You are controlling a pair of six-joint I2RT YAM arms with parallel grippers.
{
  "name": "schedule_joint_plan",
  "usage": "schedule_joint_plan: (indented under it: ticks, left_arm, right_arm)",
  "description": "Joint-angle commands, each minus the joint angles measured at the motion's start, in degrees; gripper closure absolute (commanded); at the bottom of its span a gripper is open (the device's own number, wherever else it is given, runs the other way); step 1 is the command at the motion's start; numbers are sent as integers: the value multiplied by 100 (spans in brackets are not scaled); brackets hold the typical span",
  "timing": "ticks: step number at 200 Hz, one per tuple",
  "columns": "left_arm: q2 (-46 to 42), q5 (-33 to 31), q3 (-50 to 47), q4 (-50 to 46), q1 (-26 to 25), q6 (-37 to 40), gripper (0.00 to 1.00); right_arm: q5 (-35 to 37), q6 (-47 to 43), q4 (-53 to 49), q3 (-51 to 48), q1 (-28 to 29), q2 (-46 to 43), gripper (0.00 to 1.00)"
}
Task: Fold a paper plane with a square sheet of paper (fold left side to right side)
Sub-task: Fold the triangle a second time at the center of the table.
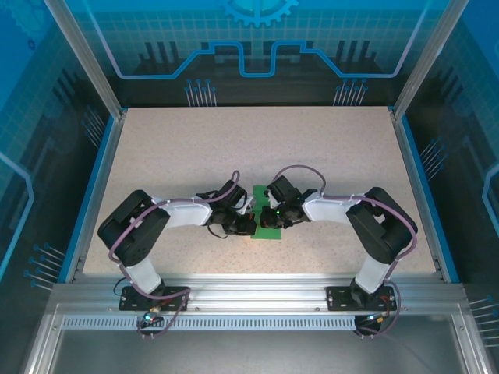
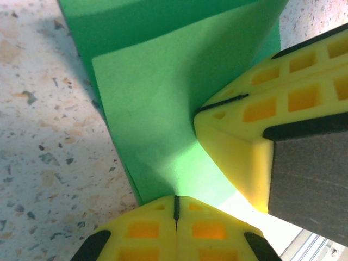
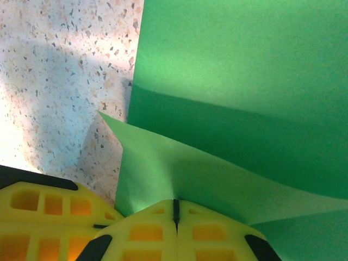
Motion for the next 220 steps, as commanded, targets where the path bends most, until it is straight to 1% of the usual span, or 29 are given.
schedule_joint_plan:
  ticks: [1,59,220]
  left_arm:
    - [176,-147,-6,-401,35,48,100]
    - [246,-134,28,-407,36,42,100]
    - [219,-112,13,-416,41,62,100]
  right_arm:
    - [340,-171,-377,-18,-138,-29,100]
    - [272,-307,-395,-63,-449,-183,100]
    - [0,-861,-647,-13,-1531,-105,100]
